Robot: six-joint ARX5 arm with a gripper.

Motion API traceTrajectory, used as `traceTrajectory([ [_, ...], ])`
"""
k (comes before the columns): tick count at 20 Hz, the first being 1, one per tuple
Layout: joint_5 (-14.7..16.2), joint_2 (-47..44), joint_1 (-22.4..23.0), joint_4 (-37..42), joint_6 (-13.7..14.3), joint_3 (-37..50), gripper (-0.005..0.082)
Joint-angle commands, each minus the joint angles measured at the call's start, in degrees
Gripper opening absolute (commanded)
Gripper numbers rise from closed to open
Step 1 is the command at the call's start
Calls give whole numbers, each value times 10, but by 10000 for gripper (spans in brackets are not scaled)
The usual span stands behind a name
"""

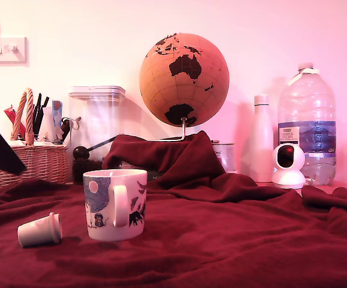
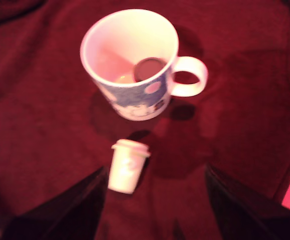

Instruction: Pick up the coffee capsules on the table and drop them inside the coffee cup

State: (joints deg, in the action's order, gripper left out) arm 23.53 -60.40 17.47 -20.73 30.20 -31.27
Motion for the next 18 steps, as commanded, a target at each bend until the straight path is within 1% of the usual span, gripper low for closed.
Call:
traceTrajectory([
  [1,5,-21,-1,17,9,0,553],
  [2,8,-32,-1,28,14,0,553],
  [6,14,-70,-8,58,15,0,553],
  [11,24,-120,-26,76,19,-8,551],
  [13,27,-140,-33,78,32,-16,551],
  [17,31,-181,-44,93,35,-27,551],
  [18,31,-190,-45,92,43,-29,551],
])
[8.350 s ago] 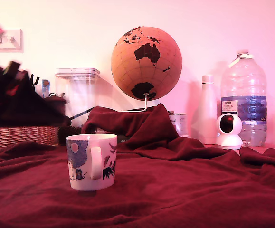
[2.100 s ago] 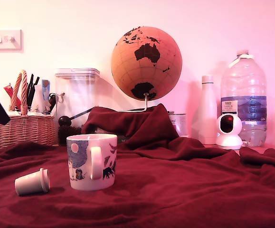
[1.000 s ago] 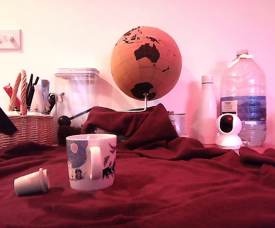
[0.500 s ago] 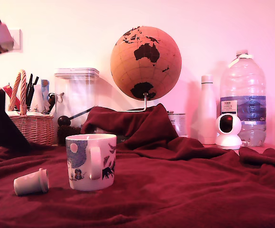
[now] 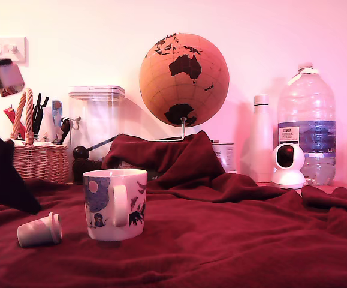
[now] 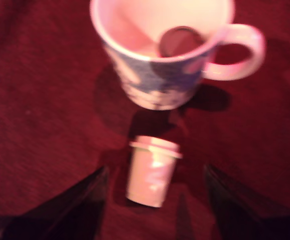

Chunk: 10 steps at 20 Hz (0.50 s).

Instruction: Pick up the coffee capsules on the table and drop them inside the coffee cup

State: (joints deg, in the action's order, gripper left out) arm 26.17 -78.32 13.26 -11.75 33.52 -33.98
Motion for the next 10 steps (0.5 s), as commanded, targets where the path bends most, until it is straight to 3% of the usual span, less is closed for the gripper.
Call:
traceTrajectory([
  [1,5,-21,-3,3,11,-3,551],
  [10,7,-93,-4,16,25,-25,550],
])
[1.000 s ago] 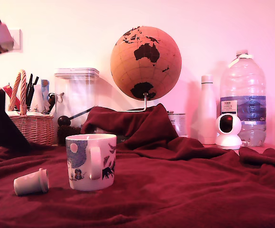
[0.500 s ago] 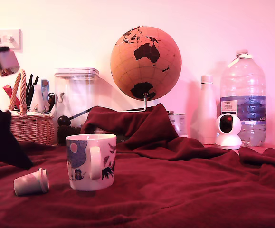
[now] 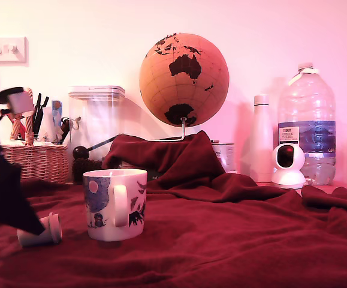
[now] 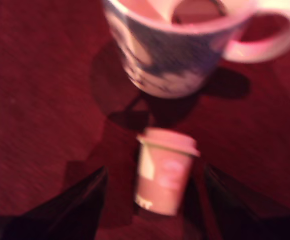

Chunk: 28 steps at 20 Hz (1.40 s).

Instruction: Pick up the coffee capsules on the table and drop them inside the coffee cup

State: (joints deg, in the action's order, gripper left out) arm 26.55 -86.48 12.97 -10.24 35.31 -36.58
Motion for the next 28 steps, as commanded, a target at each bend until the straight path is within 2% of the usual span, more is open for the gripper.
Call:
traceTrajectory([
  [1,3,-16,-1,4,7,1,550],
  [7,5,-41,-1,14,7,1,545],
  [10,4,-41,-1,15,7,0,498],
  [12,4,-41,-1,15,7,0,451],
  [17,0,-40,-1,7,7,-3,233],
  [19,0,-38,-1,-2,7,-7,196],
  [24,-2,-37,-1,-66,0,-53,195],
  [28,-17,-28,-1,-129,-8,-97,195],
])
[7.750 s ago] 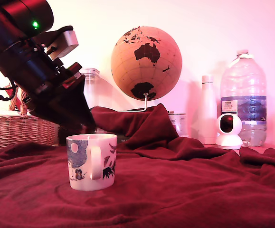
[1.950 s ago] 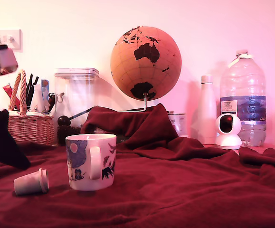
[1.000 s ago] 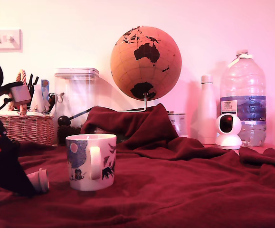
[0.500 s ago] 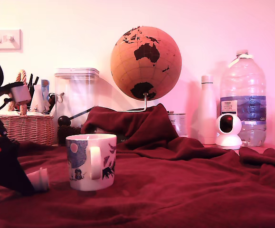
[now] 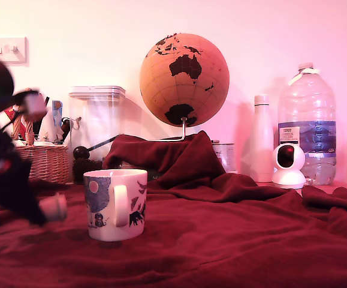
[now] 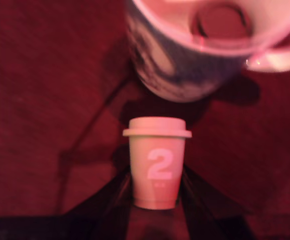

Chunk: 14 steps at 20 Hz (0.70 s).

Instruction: Pick up the coffee capsules on the table and drop them inside the coffee cup

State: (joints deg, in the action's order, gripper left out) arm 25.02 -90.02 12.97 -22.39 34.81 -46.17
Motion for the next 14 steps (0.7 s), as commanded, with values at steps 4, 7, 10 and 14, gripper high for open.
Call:
traceTrajectory([
  [4,-25,44,-1,-54,-3,-33,195],
  [7,-25,93,0,-75,-4,-36,195],
  [10,-10,144,8,-85,-19,-36,195],
  [14,12,171,24,-82,-35,-36,195],
])
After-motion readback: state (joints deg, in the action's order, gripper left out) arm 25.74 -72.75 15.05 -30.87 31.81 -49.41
